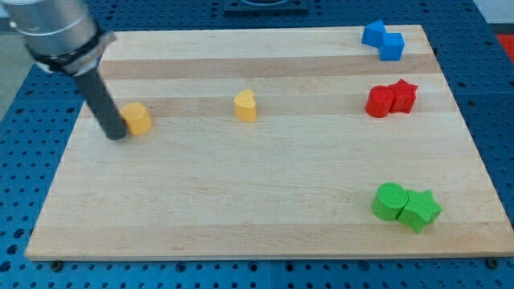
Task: Place the yellow blocks to the center
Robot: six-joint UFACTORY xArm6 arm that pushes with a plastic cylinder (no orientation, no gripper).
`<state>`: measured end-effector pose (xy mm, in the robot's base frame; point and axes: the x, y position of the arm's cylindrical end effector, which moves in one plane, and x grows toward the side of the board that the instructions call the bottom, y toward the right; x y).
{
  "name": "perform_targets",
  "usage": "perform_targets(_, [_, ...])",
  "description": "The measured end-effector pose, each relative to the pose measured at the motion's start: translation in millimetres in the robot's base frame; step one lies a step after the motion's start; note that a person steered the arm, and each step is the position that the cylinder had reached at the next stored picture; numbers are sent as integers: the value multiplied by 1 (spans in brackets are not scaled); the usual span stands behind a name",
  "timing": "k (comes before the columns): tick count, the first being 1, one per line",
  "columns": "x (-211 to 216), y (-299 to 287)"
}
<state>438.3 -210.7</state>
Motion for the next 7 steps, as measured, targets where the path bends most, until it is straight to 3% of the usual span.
perform_targets(2, [-45,31])
perform_targets(3, [-64,-8])
perform_targets(4, [-96,1])
perform_targets(7, [-65,104])
